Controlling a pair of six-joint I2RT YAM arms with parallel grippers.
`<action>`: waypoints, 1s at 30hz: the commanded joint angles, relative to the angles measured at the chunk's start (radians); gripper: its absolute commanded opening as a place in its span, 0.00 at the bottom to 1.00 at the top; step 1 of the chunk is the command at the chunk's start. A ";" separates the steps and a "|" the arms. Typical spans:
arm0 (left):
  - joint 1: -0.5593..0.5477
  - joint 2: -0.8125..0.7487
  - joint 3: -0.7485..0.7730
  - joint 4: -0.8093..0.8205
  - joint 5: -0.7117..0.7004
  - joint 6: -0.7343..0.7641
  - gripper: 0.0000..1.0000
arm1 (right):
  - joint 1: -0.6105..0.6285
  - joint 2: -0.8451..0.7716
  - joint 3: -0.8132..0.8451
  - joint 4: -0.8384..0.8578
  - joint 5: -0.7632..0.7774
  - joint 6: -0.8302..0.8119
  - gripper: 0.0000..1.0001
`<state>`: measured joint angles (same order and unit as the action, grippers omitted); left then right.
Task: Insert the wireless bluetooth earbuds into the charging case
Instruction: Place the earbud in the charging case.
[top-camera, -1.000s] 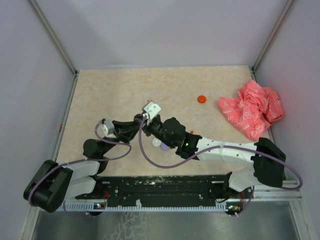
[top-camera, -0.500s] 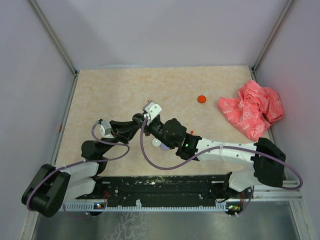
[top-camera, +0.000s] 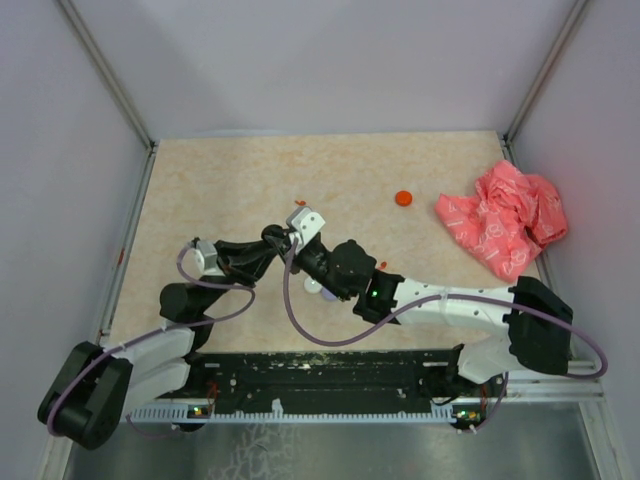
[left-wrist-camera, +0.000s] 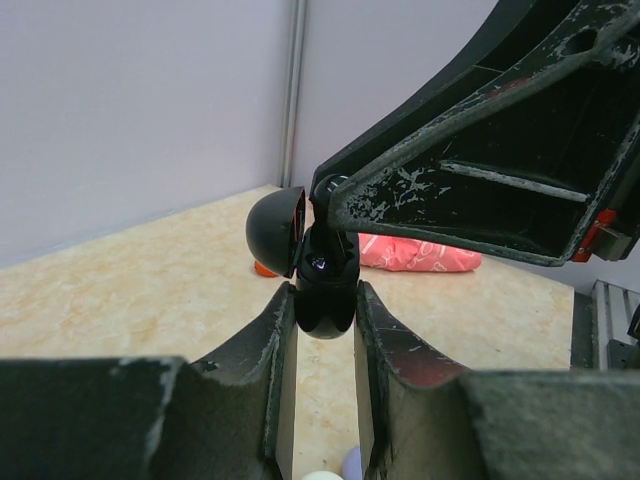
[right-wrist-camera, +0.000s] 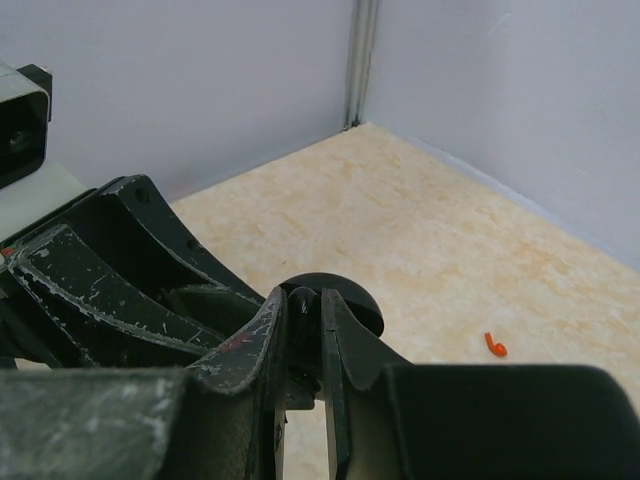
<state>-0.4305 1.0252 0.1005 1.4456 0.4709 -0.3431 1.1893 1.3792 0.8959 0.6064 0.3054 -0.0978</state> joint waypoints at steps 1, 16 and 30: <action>-0.002 -0.035 0.032 0.034 -0.050 -0.019 0.00 | 0.007 -0.031 -0.018 -0.015 0.015 -0.033 0.05; -0.002 -0.072 0.045 -0.050 -0.048 0.013 0.00 | 0.030 -0.030 -0.010 -0.033 0.038 -0.089 0.06; -0.002 -0.132 0.056 -0.175 -0.031 0.111 0.00 | 0.073 0.003 0.062 -0.113 0.127 -0.171 0.04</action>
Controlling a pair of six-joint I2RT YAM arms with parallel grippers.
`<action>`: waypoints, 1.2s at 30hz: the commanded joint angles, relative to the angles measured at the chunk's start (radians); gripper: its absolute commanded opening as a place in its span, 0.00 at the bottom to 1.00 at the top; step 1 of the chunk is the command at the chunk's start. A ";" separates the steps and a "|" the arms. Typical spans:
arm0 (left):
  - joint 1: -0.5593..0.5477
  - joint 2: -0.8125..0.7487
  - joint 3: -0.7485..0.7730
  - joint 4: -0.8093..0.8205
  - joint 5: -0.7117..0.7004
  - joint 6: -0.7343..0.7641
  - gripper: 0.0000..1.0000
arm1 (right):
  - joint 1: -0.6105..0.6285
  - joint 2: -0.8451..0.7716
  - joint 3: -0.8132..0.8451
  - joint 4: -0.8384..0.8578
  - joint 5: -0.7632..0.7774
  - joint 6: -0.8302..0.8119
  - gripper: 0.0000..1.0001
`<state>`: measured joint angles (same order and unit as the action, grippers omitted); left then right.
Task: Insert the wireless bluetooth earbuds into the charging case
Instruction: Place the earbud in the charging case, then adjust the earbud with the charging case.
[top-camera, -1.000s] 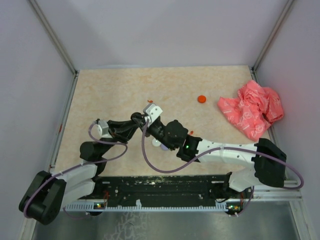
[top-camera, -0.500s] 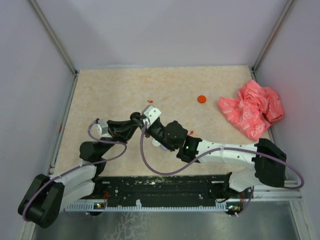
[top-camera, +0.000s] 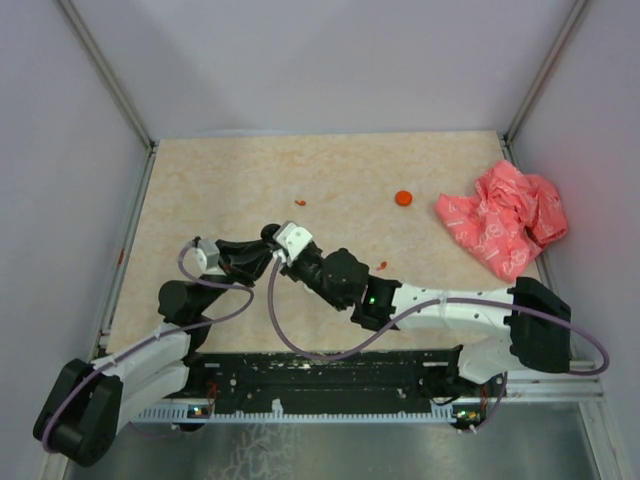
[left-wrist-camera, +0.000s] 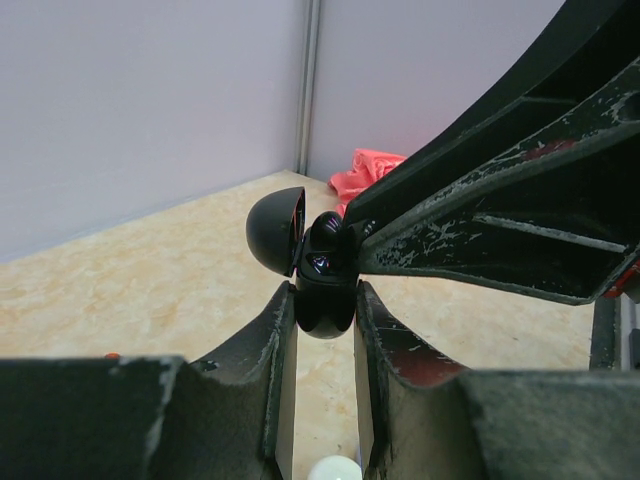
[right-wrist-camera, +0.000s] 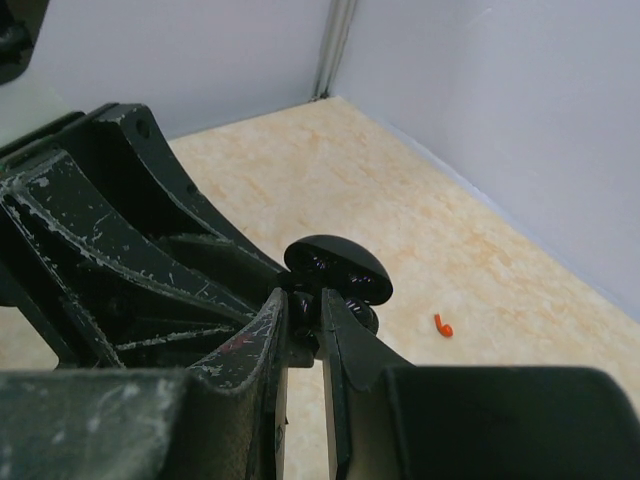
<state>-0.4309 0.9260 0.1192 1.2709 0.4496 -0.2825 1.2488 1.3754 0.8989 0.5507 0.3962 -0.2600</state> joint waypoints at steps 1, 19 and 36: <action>-0.002 -0.038 0.039 -0.005 -0.009 0.056 0.00 | 0.014 0.014 0.070 -0.075 0.036 0.000 0.04; -0.003 0.013 0.015 0.018 0.001 0.080 0.00 | 0.017 0.006 0.229 -0.326 0.039 0.212 0.49; -0.002 0.035 -0.019 0.057 0.012 0.065 0.00 | -0.057 0.011 0.428 -0.765 -0.045 0.447 0.50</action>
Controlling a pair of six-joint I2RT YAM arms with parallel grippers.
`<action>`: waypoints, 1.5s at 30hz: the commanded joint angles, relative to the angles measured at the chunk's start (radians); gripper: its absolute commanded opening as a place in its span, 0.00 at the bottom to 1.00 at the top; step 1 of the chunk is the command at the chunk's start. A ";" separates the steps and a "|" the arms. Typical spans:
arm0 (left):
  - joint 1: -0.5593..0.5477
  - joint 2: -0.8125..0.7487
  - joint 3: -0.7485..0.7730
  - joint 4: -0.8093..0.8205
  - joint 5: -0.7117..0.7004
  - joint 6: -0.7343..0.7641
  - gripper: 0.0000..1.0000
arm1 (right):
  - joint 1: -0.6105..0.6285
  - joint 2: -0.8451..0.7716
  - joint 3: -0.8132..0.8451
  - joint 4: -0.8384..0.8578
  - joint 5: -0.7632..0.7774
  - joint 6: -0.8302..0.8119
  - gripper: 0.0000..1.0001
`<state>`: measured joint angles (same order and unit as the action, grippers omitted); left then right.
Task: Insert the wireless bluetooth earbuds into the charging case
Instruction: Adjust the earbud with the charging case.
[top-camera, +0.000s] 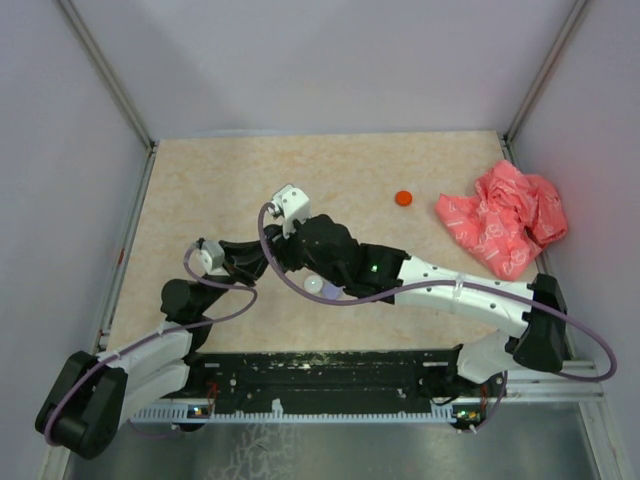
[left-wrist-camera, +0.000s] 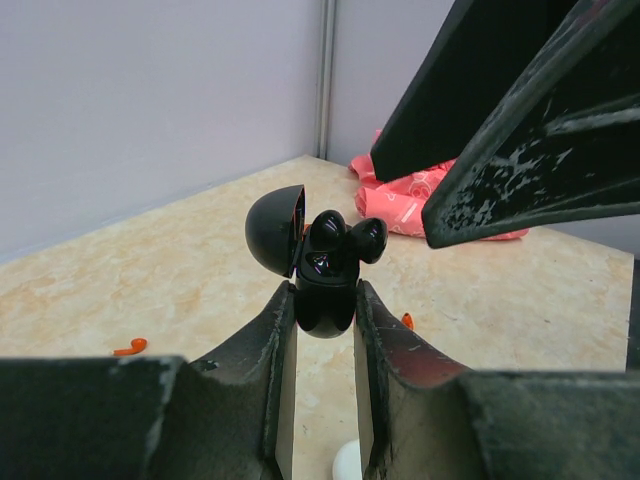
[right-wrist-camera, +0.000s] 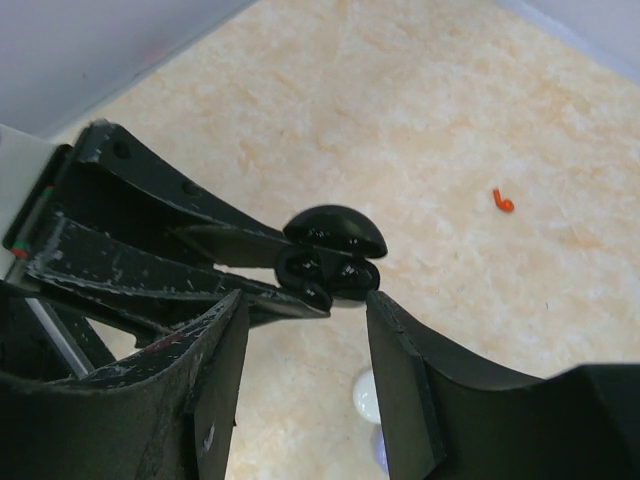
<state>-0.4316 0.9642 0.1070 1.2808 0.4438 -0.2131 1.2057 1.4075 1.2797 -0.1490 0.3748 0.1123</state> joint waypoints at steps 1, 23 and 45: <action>-0.001 -0.004 -0.007 0.046 0.020 -0.004 0.00 | -0.018 -0.020 0.047 -0.066 -0.025 0.077 0.50; 0.000 0.005 0.006 0.053 0.046 -0.018 0.00 | -0.054 0.015 0.079 -0.065 -0.272 0.110 0.50; 0.000 0.025 0.032 -0.004 0.167 -0.055 0.00 | -0.220 -0.088 0.052 -0.076 -0.510 0.081 0.64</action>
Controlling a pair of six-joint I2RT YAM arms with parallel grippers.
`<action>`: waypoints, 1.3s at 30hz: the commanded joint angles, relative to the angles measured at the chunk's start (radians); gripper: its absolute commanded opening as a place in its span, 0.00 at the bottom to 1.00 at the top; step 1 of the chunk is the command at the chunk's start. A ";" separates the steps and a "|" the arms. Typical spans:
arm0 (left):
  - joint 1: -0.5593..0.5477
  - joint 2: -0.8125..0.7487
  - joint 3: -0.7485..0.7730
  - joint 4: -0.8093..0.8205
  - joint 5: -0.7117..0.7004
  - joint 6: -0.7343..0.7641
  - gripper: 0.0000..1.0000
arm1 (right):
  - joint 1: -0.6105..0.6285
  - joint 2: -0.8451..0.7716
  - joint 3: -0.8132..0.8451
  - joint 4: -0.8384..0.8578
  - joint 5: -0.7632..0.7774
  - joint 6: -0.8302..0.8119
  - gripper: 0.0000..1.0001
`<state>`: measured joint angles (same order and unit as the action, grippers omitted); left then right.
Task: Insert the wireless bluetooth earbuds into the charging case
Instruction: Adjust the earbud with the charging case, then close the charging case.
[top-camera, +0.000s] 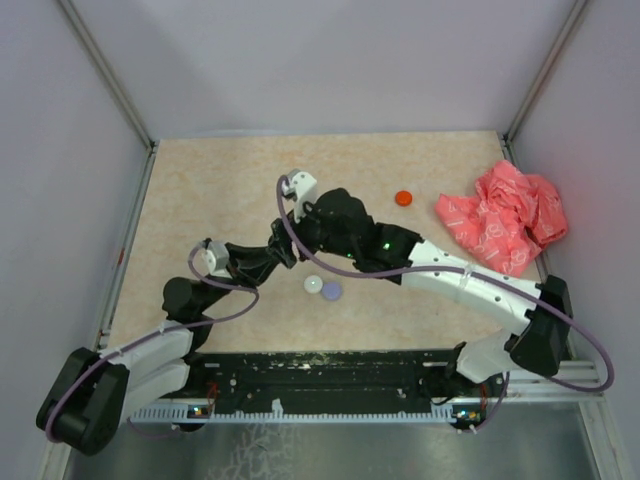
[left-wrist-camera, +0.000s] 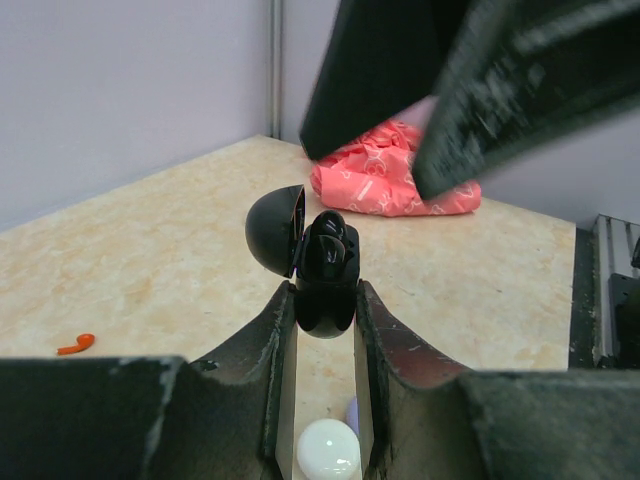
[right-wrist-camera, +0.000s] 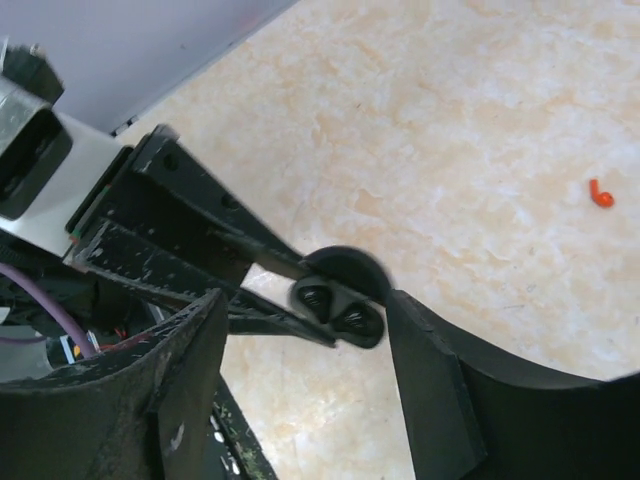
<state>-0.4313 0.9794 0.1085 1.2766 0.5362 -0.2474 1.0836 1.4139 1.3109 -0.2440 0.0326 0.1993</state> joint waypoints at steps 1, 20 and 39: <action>-0.001 0.010 0.034 -0.002 0.094 -0.021 0.00 | -0.132 -0.103 0.012 0.021 -0.209 -0.003 0.67; -0.001 0.069 0.060 0.095 0.248 -0.089 0.00 | -0.317 0.033 -0.115 0.211 -0.912 0.111 0.70; -0.001 0.163 0.066 0.026 0.204 -0.259 0.00 | -0.326 -0.114 -0.206 0.216 -0.853 0.007 0.65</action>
<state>-0.4374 1.1221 0.1608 1.3441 0.7746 -0.4374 0.7582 1.3903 1.1244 -0.0872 -0.8448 0.2352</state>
